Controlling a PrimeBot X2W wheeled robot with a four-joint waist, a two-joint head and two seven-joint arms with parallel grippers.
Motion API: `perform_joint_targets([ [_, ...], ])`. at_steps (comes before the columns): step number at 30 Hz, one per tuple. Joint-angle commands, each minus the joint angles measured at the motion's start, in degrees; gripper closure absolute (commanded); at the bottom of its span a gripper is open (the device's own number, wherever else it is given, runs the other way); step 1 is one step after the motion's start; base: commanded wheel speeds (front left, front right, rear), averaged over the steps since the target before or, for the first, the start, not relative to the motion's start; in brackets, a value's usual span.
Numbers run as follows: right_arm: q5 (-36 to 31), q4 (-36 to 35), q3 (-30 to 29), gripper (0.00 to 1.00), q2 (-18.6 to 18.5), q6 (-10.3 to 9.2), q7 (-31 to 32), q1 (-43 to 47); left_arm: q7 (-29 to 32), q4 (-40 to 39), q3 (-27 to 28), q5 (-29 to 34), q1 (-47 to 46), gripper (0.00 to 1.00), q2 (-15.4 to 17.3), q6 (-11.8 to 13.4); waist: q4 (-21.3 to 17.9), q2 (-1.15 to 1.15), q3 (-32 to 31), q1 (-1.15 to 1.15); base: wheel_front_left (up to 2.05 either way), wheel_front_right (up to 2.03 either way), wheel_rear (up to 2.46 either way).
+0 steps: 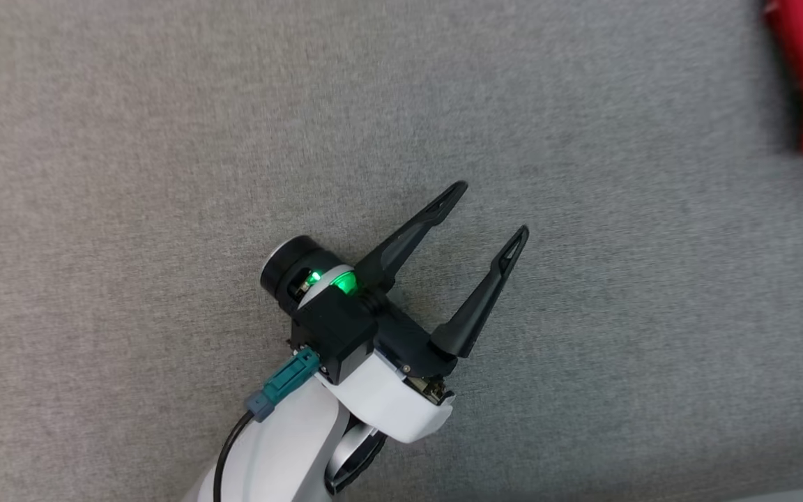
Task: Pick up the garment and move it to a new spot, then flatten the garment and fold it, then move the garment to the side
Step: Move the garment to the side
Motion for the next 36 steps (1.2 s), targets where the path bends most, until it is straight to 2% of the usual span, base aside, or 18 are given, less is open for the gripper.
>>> perform_joint_targets([
  [1, -1.25, 1.50, 0.99, 1.00, -2.53, -0.06, -0.48, -1.65, -0.10, -0.88, -0.34, 0.39, -1.67, 0.00, 0.27, -0.39, 0.92, 0.00, 3.93, 0.00, 0.00, 0.00, 0.00],
  [2, -1.25, 1.50, 0.99, 1.00, -2.53, -0.06, -0.48, -1.65, -0.10, -0.88, -0.34, 0.39, -1.67, 0.00, 0.27, -0.39, 0.92, 0.00, 3.93, 0.00, 0.00, 0.00, 0.00],
  [6, -2.88, 3.50, 1.91, 1.00, -6.91, -0.06, -1.14, -3.79, -0.09, -1.75, -0.82, 0.82, -2.93, 0.00, 0.32, -0.49, 2.18, 0.00, 5.90, 0.00, 0.00, 0.00, 0.00],
  [10, -4.25, 5.83, 1.61, 1.00, -9.62, -0.06, -1.84, -5.46, -0.02, -1.85, -0.63, 0.65, -2.89, 0.00, 0.49, -0.46, 2.96, 0.00, 6.99, 0.00, 0.00, 0.00, 0.00],
  [17, -7.19, 9.73, 0.68, 1.00, -9.85, -0.06, -1.85, -7.87, 0.04, -1.56, -0.32, 0.14, -2.53, 0.00, 0.77, -0.54, 3.87, 0.00, 7.43, 0.00, 0.00, 0.00, 0.00],
  [19, -7.57, 11.12, 0.38, 0.99, -9.69, -0.06, -1.41, -7.95, 0.04, -1.90, 0.00, -1.67, -1.84, 0.00, 0.77, -0.28, 4.04, 0.00, 7.34, 0.00, 0.00, 0.00, 0.00],
  [20, -7.77, 11.69, 0.26, 0.55, -9.50, -0.06, -1.33, -7.92, 0.04, -1.89, -0.11, -1.75, -1.90, 0.00, 0.75, -0.22, 4.15, 0.00, 7.25, 0.00, 0.00, 0.00, 0.00],
  [21, -7.66, 12.39, -0.11, 0.00, -9.24, -0.06, -1.11, -8.01, 0.03, -1.90, -0.23, -1.47, -2.22, 0.00, 0.71, -0.16, 4.22, 0.00, 7.17, 0.00, 0.00, 0.00, 0.00],
  [33, -10.03, 16.85, -2.07, 0.00, -6.48, -0.06, -1.21, -9.73, -0.05, -1.78, -1.02, -3.65, -1.36, 0.00, 0.29, 0.43, 4.46, 0.00, 0.17, 0.00, 0.00, 0.00, 0.00],
  [36, -10.02, 16.22, -3.24, 0.00, -3.59, -0.05, -2.35, -10.10, -0.05, -1.58, -0.85, -4.76, 0.24, 0.00, 0.27, 0.93, 4.56, 0.00, -4.48, 0.00, 0.00, 0.00, 0.00],
])
